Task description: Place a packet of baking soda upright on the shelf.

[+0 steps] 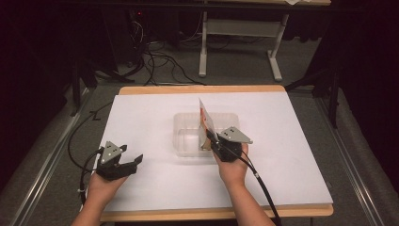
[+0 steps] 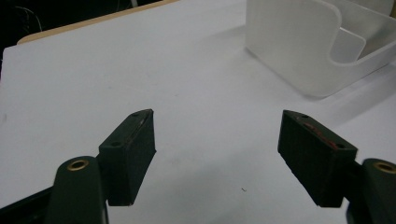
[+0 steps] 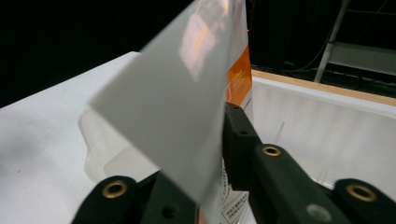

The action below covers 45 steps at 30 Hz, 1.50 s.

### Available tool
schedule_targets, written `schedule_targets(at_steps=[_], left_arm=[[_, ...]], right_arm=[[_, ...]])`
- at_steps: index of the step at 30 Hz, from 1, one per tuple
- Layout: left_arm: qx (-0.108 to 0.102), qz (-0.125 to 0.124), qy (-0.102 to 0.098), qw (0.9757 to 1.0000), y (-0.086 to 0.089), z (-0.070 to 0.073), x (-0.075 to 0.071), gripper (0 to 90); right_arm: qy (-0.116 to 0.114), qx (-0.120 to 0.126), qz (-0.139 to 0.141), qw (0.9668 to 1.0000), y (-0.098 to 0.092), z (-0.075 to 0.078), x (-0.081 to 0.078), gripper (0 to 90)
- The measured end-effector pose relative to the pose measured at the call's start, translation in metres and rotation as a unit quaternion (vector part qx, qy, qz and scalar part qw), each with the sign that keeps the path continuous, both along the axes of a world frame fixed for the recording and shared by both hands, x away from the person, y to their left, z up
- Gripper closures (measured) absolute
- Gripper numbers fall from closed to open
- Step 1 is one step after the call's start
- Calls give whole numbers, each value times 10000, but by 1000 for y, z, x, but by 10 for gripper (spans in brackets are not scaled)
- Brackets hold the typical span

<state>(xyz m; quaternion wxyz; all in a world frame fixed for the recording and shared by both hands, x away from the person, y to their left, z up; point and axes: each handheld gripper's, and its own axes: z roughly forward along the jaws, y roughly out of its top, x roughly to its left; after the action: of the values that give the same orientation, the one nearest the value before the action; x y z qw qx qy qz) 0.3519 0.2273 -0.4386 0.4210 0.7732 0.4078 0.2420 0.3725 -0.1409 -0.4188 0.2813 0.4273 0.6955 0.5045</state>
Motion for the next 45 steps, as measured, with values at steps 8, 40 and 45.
schedule_targets(at_steps=[8, 40, 45], left_arm=[[-25, 1, -1, 10000, 0, 0, 1, 279], [42, 189, 97, 9998, 3, -4, 1, 278], [87, 211, 179, 9996, 2, -7, 1, 279]], right_arm=[[22, -76, 198, 9998, 3, 12, 2, 445], [175, -291, -470, 9983, -132, 21, -64, 273], [252, -357, -958, 9944, -175, 6, -81, 290]])
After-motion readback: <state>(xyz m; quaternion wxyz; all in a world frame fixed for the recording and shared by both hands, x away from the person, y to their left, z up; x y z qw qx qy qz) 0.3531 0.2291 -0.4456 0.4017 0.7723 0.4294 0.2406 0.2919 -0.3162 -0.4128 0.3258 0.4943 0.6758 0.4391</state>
